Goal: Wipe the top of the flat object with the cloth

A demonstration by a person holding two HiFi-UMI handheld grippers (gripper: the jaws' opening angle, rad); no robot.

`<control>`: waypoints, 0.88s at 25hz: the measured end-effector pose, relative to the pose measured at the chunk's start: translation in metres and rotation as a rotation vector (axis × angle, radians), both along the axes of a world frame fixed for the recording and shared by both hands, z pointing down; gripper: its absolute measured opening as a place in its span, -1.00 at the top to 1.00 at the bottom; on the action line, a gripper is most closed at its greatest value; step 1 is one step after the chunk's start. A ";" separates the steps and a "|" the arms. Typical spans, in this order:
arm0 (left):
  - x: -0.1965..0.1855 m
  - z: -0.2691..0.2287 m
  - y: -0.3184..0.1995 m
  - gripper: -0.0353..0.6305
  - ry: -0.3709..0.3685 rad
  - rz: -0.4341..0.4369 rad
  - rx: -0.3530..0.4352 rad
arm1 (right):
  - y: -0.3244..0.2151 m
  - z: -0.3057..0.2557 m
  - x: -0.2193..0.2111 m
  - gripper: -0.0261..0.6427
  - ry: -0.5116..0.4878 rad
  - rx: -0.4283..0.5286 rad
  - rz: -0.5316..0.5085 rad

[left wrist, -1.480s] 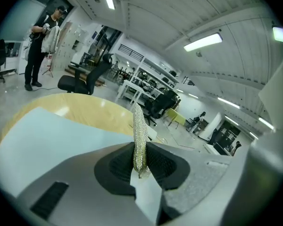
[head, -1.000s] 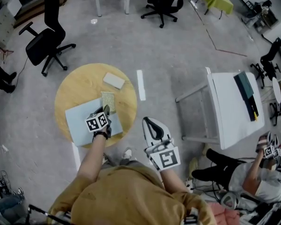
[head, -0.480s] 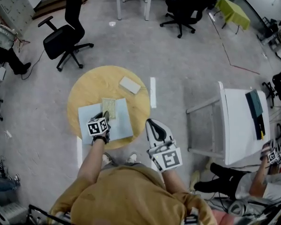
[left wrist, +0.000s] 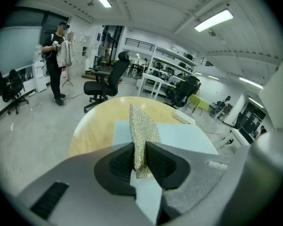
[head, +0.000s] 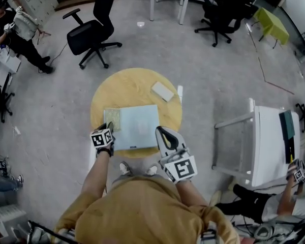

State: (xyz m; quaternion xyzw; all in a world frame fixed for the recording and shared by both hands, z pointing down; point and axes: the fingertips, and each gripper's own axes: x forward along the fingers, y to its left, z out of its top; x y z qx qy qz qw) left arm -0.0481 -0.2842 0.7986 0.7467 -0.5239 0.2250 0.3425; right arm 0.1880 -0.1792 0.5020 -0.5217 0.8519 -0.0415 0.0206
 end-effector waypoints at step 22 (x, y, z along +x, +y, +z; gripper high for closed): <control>-0.109 -0.006 -0.016 0.70 0.030 0.091 0.000 | 0.009 -0.030 -0.120 0.92 0.048 0.022 0.089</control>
